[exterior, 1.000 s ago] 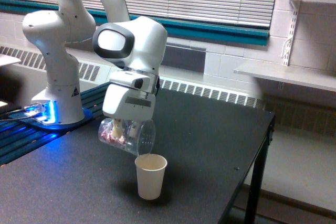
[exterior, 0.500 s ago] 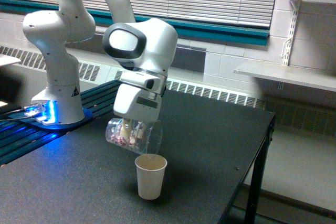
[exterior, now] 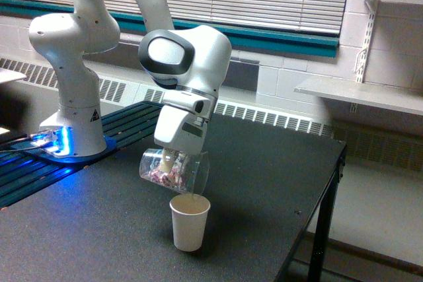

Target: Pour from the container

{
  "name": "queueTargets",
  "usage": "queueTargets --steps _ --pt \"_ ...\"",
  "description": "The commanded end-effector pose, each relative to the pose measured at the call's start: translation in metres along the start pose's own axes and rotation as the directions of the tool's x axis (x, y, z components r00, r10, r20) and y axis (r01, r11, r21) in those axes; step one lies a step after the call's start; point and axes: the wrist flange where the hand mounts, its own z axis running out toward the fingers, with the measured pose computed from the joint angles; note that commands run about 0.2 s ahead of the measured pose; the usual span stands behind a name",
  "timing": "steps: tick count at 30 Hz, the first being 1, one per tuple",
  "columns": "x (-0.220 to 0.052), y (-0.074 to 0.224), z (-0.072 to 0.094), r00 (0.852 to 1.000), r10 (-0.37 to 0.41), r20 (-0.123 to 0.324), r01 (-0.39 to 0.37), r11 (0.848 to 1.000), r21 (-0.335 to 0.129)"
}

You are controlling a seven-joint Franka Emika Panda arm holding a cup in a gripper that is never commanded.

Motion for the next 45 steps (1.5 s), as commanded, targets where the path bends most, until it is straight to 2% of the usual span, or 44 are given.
queueTargets --steps 1,15,30,45 --pt "-0.003 0.005 0.004 1.000 0.010 0.004 -0.010 1.000 -0.022" --pt "0.001 0.016 0.004 1.000 0.016 -0.012 -0.016 0.999 -0.041" --pt "0.008 0.005 -0.003 0.997 -0.062 -0.051 0.057 0.994 -0.090" --pt "0.002 0.006 0.005 0.994 -0.100 -0.038 0.095 0.987 -0.126"
